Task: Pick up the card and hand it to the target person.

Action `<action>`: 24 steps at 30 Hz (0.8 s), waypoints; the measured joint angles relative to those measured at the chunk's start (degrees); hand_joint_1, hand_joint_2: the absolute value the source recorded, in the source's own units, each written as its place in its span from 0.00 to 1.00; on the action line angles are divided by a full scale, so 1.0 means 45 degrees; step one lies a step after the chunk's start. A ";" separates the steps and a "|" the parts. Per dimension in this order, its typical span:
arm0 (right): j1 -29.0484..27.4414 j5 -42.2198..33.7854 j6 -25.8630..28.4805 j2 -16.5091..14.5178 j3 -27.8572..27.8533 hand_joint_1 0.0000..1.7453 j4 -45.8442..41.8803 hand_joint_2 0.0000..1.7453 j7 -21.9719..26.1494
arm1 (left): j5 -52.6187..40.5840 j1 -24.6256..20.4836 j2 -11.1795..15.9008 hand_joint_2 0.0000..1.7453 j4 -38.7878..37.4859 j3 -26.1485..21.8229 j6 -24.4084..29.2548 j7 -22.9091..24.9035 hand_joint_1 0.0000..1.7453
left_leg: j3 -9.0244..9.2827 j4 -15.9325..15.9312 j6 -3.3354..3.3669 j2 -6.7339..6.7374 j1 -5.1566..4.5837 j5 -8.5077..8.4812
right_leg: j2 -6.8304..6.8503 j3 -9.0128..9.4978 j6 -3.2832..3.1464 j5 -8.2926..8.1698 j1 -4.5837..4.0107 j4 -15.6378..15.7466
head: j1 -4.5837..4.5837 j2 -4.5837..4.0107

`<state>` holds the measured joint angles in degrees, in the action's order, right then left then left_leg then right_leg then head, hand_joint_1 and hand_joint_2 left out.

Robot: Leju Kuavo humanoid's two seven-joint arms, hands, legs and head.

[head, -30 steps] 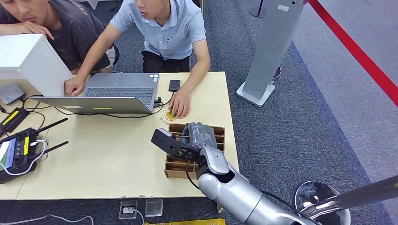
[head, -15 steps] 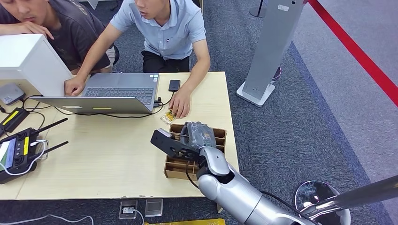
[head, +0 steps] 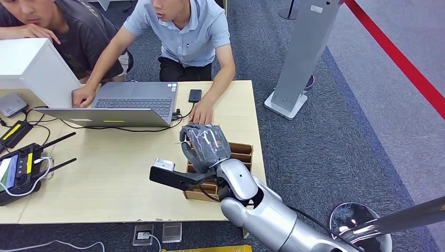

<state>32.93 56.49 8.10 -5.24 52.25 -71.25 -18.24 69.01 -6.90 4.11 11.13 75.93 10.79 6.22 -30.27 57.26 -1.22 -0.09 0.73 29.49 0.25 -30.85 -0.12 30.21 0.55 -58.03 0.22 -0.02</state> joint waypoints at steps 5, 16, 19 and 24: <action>0.0345 0.0969 -0.0463 0.0082 0.0338 1.00 -0.0403 1.00 0.0769 | -0.0006 -0.0003 0.0000 1.00 0.0000 0.0000 -0.0044 -0.0104 0.00 | -0.0001 0.0000 0.0000 0.0000 0.0000 0.0000 | 0.0000 -0.0001 0.0000 0.0000 0.0000 0.0000 | 0.0001 0.0000; 0.2852 0.1076 0.0004 0.0044 0.0450 1.00 0.0800 1.00 0.0748 | -0.0254 -0.0114 0.0000 1.00 0.0000 0.0071 -0.0191 -0.0056 0.00 | -0.0003 0.0000 0.0008 -0.0001 0.0000 -0.0008 | 0.0000 0.0002 0.0009 -0.0011 0.0001 -0.0002 | 0.0006 0.0000; 0.3869 0.0898 0.0255 -0.0193 0.0472 1.00 0.2331 1.00 0.0829 | -0.0294 -0.0209 0.0000 1.00 0.0000 0.0124 -0.0226 -0.0051 0.00 | -0.0005 0.0000 0.0008 -0.0003 0.0000 -0.0010 | 0.0003 0.0001 0.0007 -0.0014 0.0001 -0.0005 | 0.0002 0.0000; 0.5109 0.0705 0.0358 -0.0737 0.0590 1.00 0.4904 1.00 0.1141 | -0.0355 -0.0333 0.0005 1.00 0.0000 0.0200 -0.0231 -0.0064 0.00 | -0.0009 0.0001 0.0007 -0.0006 0.0000 -0.0012 | 0.0006 -0.0001 0.0006 -0.0014 0.0000 -0.0007 | -0.0004 0.0000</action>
<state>55.92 59.67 9.71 -8.56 54.90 -49.18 -13.11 67.41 -8.40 4.13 11.13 76.83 9.75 5.93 -30.31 57.26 -1.19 -0.12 0.73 29.44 0.27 -30.85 -0.10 30.15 0.55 -58.06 0.20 -0.02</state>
